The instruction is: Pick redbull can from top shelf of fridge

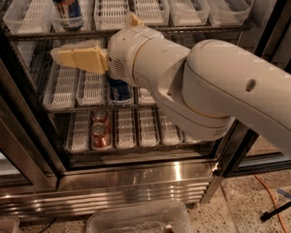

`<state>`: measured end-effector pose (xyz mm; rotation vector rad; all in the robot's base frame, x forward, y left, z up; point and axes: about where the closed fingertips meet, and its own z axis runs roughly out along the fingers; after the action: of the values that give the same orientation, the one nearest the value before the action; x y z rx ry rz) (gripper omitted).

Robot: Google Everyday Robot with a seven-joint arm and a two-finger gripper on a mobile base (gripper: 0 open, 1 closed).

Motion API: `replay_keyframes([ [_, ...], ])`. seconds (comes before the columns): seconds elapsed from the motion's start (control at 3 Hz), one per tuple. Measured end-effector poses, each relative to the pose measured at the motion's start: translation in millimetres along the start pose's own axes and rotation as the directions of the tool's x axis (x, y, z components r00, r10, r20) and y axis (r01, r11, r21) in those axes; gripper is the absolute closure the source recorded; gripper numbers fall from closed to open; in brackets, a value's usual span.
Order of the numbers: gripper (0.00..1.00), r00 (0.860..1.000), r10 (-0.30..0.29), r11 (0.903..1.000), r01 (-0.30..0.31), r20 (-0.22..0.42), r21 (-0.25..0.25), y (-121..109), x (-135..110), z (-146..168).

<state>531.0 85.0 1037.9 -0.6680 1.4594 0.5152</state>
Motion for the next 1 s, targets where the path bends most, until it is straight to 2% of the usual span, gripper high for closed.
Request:
replay_keyframes([
  [0.33,0.00,1.000,-0.020,0.9981,0.020,-0.002,0.058,8.5,-4.8,14.4],
  [0.67,0.00,1.000,-0.022,0.9958,0.023,-0.006,0.088,4.0,-5.9,14.9],
  [1.0,0.00,1.000,-0.022,0.9958,0.023,-0.006,0.088,4.0,-5.9,14.9],
])
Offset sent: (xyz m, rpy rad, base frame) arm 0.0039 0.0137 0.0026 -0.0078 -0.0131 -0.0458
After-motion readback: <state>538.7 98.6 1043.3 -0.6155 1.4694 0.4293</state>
